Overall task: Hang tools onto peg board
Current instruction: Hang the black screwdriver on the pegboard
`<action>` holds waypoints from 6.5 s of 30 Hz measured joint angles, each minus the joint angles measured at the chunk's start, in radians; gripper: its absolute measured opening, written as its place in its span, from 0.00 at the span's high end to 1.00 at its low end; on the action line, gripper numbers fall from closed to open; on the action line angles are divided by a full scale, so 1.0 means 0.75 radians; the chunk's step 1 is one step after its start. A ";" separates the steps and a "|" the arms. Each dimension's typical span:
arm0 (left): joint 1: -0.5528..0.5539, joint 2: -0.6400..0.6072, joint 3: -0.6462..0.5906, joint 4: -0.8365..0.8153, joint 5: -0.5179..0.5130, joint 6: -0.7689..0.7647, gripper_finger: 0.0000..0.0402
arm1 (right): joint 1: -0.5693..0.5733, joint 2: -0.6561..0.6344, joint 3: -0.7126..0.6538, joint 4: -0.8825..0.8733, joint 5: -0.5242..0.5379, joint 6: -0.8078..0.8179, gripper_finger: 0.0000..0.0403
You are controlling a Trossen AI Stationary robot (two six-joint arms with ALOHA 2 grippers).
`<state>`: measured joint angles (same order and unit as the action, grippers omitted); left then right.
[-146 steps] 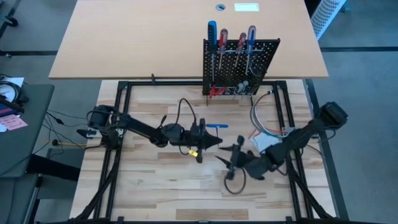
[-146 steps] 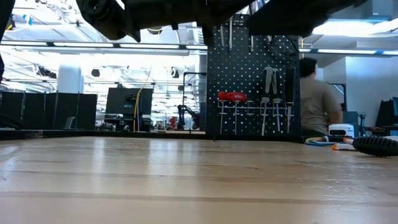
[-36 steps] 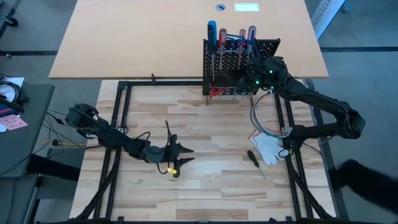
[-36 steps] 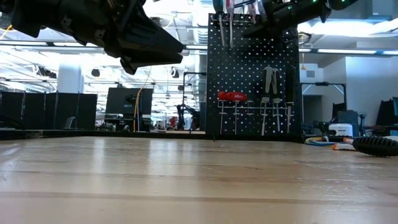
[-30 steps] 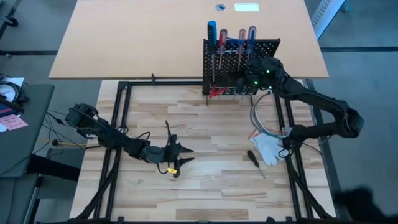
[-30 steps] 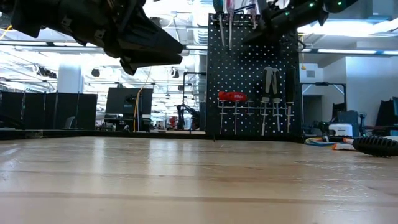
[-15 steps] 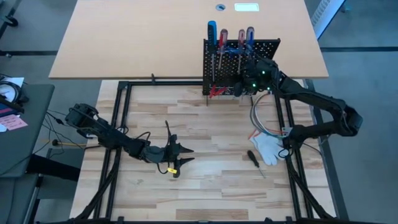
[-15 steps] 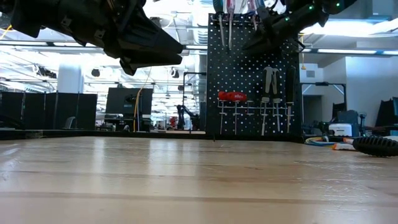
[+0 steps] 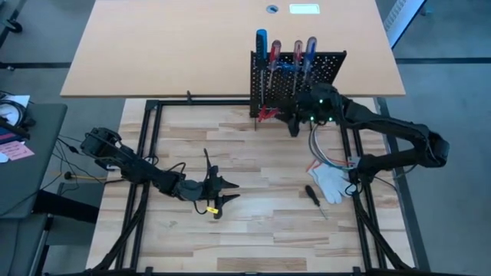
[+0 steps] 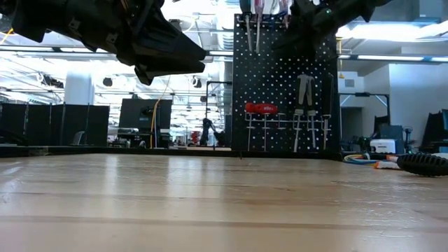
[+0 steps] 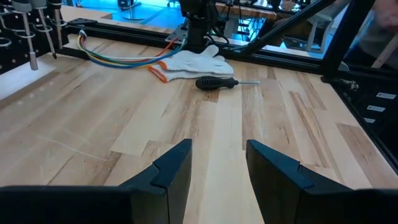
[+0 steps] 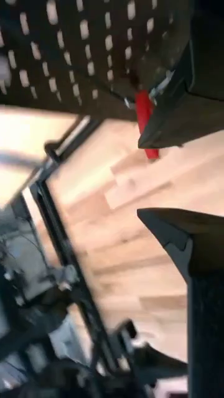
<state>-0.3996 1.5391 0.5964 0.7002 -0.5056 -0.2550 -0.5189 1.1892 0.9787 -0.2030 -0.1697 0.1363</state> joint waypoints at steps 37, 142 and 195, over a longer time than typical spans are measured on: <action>-0.022 0.000 0.001 -0.008 0.000 0.000 0.64 | 1.494 0.107 -0.002 -1.024 0.979 0.943 0.66; 0.315 0.549 0.734 0.217 0.405 0.497 0.48 | 1.343 0.124 -0.894 2.124 0.916 -0.543 0.74; 0.265 0.470 0.737 0.018 0.315 0.514 0.81 | 1.502 0.240 -0.744 2.002 1.308 -0.845 0.41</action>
<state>-0.2006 1.8914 1.1492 0.7139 -0.2696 0.1307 0.6075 1.3690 0.4206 1.2984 0.8111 -0.4977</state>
